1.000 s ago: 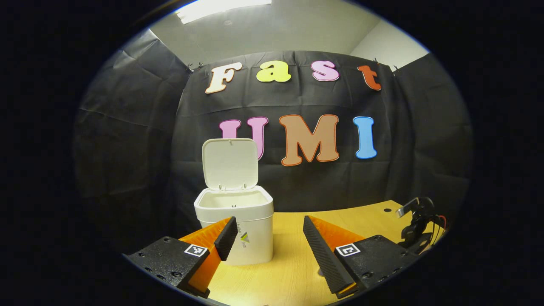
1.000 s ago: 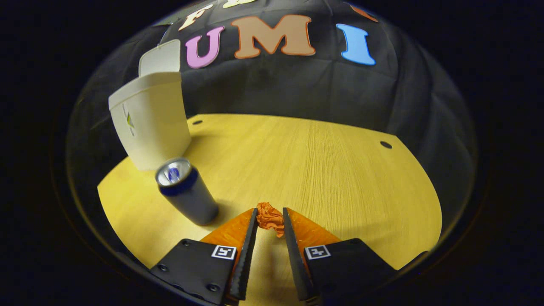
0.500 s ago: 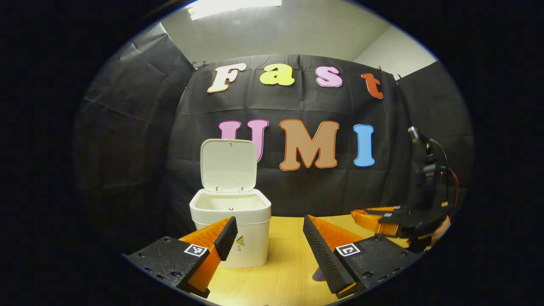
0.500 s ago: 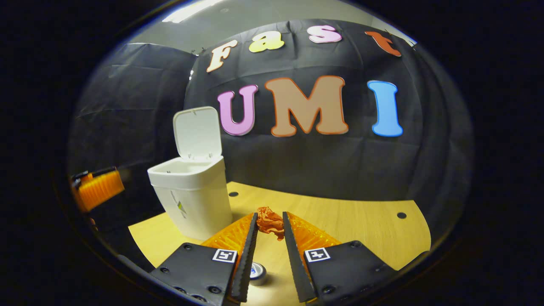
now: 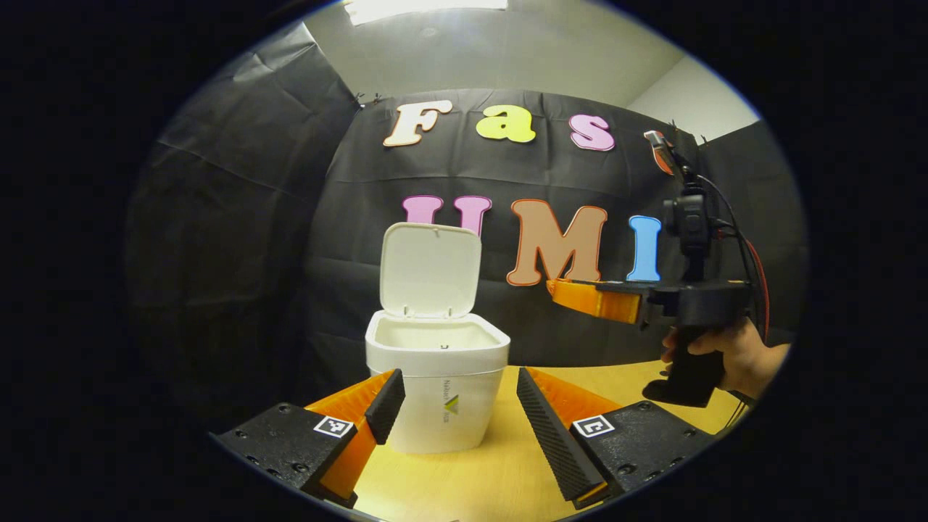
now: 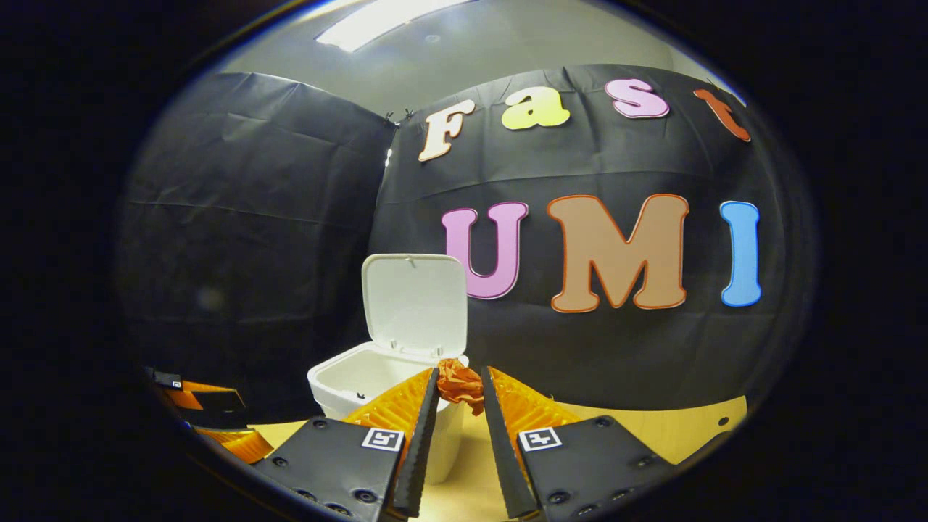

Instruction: Press the lid of the desktop garbage bin to open it, pick up the crumpled paper on the desktop and throw it into the bin, then pick up the pop can on the desktop and drop it into the bin, and finally close the garbage bin lid.

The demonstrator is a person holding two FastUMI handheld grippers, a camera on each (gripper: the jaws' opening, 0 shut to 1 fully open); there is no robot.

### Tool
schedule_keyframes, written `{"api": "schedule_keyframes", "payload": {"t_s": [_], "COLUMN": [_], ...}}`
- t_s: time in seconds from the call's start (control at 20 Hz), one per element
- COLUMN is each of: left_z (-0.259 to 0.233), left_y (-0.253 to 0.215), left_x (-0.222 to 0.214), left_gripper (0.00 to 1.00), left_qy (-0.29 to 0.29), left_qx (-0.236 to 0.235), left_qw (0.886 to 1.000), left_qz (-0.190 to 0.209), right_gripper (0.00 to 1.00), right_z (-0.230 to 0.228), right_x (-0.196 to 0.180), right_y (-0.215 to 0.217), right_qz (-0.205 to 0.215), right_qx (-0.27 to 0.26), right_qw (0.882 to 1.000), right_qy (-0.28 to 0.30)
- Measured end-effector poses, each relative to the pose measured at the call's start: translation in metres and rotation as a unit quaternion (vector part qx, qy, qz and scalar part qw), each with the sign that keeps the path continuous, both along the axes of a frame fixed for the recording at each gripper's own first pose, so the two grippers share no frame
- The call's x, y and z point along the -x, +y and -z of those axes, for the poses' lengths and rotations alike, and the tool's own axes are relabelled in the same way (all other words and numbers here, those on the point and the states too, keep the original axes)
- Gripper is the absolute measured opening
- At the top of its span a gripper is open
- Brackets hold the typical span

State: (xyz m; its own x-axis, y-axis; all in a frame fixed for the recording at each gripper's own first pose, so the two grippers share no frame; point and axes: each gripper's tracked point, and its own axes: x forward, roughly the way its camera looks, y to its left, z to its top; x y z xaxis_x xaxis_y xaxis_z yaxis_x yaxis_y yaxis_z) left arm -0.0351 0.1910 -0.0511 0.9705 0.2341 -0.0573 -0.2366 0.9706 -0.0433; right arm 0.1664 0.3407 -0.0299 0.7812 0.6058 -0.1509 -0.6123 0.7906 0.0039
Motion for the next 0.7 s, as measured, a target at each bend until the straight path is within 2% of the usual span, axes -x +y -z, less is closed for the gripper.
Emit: {"api": "schedule_keyframes", "payload": {"t_s": [0.1,0.4,0.65,0.7], "left_z": [0.004,0.016,0.024,0.025], "left_y": [0.012,0.046,0.062,0.064], "left_x": [0.004,0.013,0.018,0.017], "left_gripper": [0.94,0.94,0.94,0.94], "left_qy": [0.003,0.014,0.021,0.022], "left_qx": [0.004,0.012,0.018,0.019], "left_qw": [1.000,1.000,0.999,0.999], "left_qz": [-0.004,-0.017,-0.023,-0.023], "right_gripper": [0.43,0.46,0.43,0.47], "right_z": [0.007,0.040,0.076,0.081], "right_x": [-0.007,-0.026,-0.042,-0.043], "right_y": [0.027,0.095,0.125,0.127], "right_qz": [-0.010,-0.031,-0.026,-0.023], "right_qx": [0.003,0.031,0.065,0.072], "right_qw": [1.000,0.998,0.995,0.995], "right_qy": [0.010,0.040,0.066,0.071]}}
